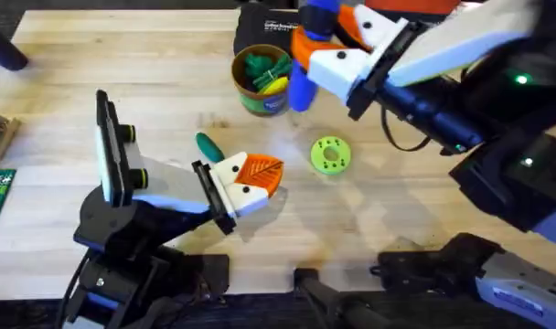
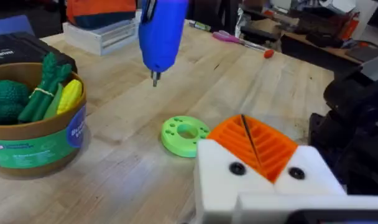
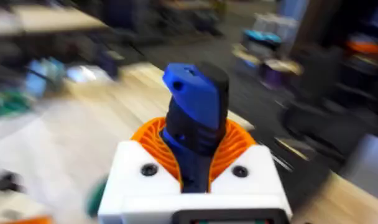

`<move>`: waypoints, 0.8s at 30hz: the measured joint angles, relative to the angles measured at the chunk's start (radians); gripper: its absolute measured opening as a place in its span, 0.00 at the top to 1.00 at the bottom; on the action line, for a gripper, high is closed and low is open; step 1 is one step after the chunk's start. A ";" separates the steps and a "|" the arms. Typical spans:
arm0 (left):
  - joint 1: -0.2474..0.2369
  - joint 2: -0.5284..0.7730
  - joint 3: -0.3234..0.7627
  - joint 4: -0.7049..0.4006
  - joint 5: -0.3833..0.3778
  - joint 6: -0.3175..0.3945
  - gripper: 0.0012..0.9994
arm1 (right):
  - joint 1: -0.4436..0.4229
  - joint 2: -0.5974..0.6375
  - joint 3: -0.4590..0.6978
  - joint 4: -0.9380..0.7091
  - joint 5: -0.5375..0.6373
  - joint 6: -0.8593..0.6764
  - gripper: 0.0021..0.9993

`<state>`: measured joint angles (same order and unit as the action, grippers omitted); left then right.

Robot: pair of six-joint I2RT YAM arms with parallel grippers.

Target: Pick up the gripper from the table and insert it into the empty holder that is missing its gripper. Then pick up a screw, insert it into the mounting hole, and use the screwdriver to tighten it. Finally, clean up the table by picking up the vegetable and placing it into the bucket.

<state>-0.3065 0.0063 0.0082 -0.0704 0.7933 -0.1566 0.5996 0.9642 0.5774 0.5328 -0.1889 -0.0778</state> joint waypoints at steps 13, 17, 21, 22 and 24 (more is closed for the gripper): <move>0.000 0.000 0.000 0.000 0.000 0.000 1.00 | -0.306 0.169 0.000 -0.391 0.437 -0.885 0.85; 0.000 0.000 0.000 0.000 0.000 0.000 1.00 | -0.340 0.270 0.000 -0.397 0.487 -1.082 0.85; 0.000 0.000 0.000 0.000 0.000 0.000 1.00 | -0.341 0.360 0.000 -0.399 0.499 -1.185 0.85; 0.000 0.000 0.000 0.000 0.000 0.000 1.00 | -0.341 0.381 0.000 -0.403 0.499 -1.199 0.85; 0.000 0.000 0.000 0.000 0.000 0.000 1.00 | -0.341 0.419 0.000 -0.418 0.499 -1.220 0.85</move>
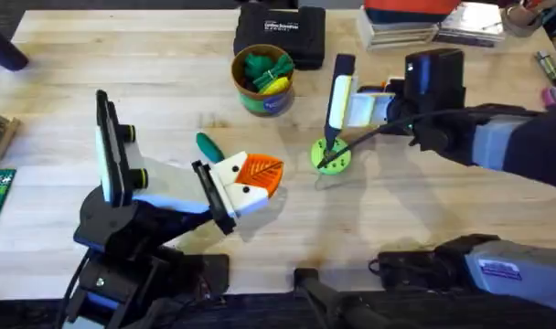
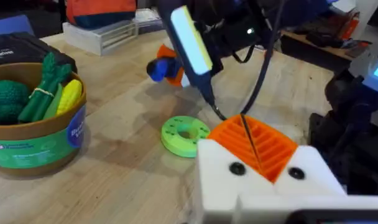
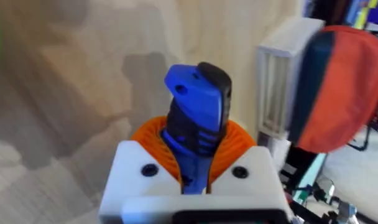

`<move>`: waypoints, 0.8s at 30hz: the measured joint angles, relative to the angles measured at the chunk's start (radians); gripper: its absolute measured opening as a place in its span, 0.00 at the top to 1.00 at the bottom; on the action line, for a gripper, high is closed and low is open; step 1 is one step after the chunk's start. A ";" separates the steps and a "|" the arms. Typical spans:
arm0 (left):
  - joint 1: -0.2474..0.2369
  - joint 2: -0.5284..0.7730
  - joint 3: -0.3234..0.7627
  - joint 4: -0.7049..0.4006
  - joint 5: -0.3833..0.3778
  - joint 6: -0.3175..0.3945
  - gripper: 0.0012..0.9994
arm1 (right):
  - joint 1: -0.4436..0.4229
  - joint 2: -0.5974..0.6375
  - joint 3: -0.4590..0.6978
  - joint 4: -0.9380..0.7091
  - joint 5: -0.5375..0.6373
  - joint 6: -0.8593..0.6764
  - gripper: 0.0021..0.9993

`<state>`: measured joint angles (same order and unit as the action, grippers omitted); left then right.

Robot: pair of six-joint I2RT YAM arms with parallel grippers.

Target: Pick up the gripper from the table and insert it into the empty holder that is missing its gripper. Then pick up a screw, insert it into the mounting hole, and use the screwdriver to tighten it. Finally, clean up the table by picking up the vegetable and placing it into the bucket.

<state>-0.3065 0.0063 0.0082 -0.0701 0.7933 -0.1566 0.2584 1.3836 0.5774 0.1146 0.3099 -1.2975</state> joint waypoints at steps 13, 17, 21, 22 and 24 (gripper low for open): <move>0.000 0.000 0.000 0.000 0.000 0.000 1.00 | 0.020 0.032 0.025 -0.058 0.041 0.054 0.01; 0.000 0.000 0.000 0.000 0.000 0.000 1.00 | 0.021 0.024 0.025 -0.074 0.053 0.189 0.01; 0.000 0.000 0.000 0.000 0.000 0.000 1.00 | 0.024 -0.032 0.025 -0.106 0.055 0.382 0.01; 0.000 0.000 0.000 0.000 0.000 0.000 1.00 | 0.025 -0.058 0.025 -0.113 0.055 0.435 0.01; 0.000 0.000 0.000 0.000 0.000 0.000 1.00 | 0.026 -0.119 0.029 -0.145 0.055 0.536 0.01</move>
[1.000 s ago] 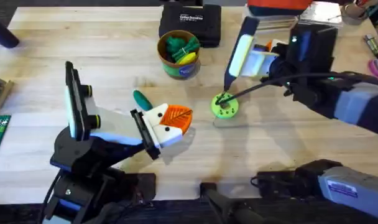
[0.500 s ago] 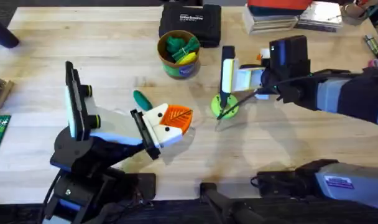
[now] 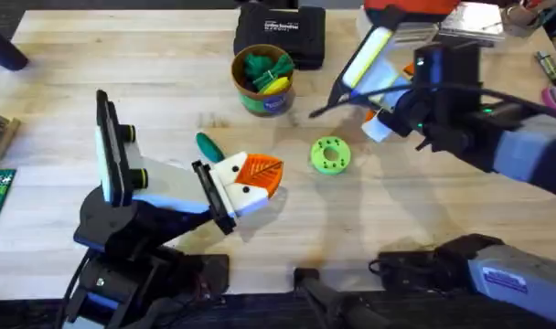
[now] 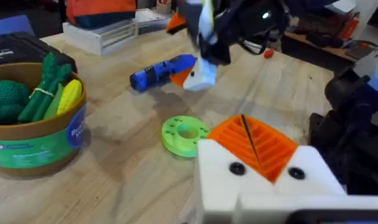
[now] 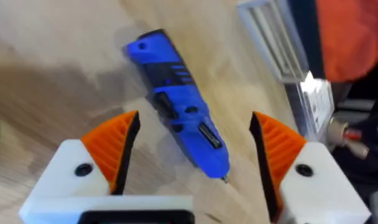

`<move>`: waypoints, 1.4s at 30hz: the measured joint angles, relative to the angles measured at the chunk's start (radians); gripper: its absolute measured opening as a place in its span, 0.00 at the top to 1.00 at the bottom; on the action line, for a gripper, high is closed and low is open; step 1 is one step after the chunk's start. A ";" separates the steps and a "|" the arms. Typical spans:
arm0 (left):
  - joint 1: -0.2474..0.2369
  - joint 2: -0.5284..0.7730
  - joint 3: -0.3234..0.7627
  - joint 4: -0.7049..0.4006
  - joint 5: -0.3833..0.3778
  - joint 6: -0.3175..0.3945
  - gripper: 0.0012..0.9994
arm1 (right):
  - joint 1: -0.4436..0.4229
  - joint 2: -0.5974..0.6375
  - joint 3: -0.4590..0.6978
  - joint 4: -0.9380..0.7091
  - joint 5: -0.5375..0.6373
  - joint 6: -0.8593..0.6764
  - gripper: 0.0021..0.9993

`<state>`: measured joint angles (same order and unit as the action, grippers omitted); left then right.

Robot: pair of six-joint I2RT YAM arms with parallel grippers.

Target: Pick up the gripper from the table and insert it into the empty holder that is missing its gripper. Then pick up a screw, insert it into the mounting hole, and use the screwdriver to tighten it. Finally, clean up the table by picking up the vegetable and placing it into the bucket.

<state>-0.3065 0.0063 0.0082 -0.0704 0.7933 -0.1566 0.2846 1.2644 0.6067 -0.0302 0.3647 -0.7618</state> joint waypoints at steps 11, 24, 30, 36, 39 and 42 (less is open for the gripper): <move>0.000 0.000 0.000 0.000 0.000 0.000 1.00 | 0.094 -0.269 0.296 -0.738 -0.157 0.636 0.01; 0.000 0.000 0.000 0.000 0.000 0.000 1.00 | 0.136 -0.251 0.331 -0.880 -0.458 0.902 0.01; 0.000 0.000 0.000 0.000 0.000 0.000 1.00 | 0.136 -0.249 0.379 -0.953 -0.601 0.905 0.01; 0.000 0.000 0.000 0.000 0.000 0.004 0.48 | 0.137 -0.249 0.387 -0.965 -0.639 0.905 0.01; 0.000 0.000 0.000 0.000 0.000 0.002 0.05 | 0.137 -0.249 0.387 -0.965 -0.644 0.908 0.01; 0.000 0.000 0.000 0.001 -0.001 0.003 0.01 | 0.137 -0.249 0.387 -0.965 -0.643 0.908 0.01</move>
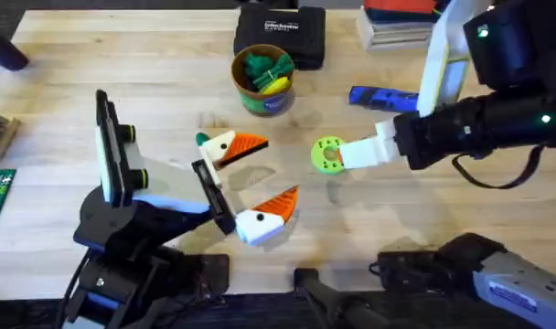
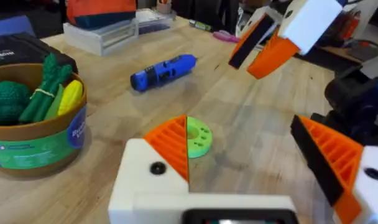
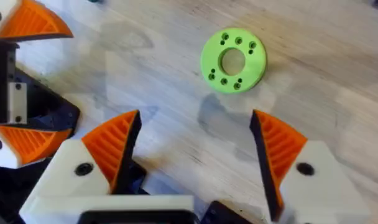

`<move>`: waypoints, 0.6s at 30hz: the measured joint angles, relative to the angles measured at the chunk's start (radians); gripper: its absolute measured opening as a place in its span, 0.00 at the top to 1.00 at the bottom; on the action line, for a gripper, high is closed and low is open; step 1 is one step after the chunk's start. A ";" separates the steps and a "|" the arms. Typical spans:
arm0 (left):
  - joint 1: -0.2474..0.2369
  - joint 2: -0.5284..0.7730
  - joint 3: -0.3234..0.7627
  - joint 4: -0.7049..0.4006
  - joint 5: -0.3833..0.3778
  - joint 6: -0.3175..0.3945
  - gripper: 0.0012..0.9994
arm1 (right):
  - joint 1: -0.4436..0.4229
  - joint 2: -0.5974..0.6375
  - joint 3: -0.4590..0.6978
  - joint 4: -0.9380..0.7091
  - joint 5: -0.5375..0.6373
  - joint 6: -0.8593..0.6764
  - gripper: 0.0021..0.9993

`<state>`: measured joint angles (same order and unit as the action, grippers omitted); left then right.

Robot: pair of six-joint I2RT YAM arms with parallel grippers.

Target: Pick up the gripper from the table and insert it into the empty holder that is missing its gripper. Then pick up a screw, insert it into the mounting hole, and use the screwdriver to tighten it. Finally, clean up the table by picking up the vegetable and placing it into the bucket.

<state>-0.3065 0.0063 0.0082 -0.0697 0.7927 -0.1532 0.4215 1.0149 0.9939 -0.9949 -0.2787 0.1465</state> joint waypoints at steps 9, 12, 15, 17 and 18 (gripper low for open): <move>0.000 0.001 0.071 -0.102 -0.239 -0.027 0.01 | 0.000 0.000 0.007 0.000 0.000 -0.006 0.01; 0.000 0.034 0.207 -0.284 -0.403 -0.042 0.01 | 0.000 0.000 0.023 0.001 0.000 -0.018 0.01; 0.000 0.136 0.383 -0.470 -0.546 -0.049 0.01 | 0.000 0.000 0.044 0.005 0.009 -0.024 0.01; 0.000 0.243 0.502 -0.600 -0.625 -0.052 0.01 | 0.000 0.000 0.056 0.012 0.022 -0.027 0.01; 0.000 0.309 0.558 -0.656 -0.661 -0.053 0.01 | 0.000 0.000 0.059 0.017 0.025 -0.028 0.01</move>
<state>-0.3065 0.3156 0.5660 -0.7255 0.1322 -0.2066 0.4213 1.0149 1.0527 -0.9774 -0.2534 0.1188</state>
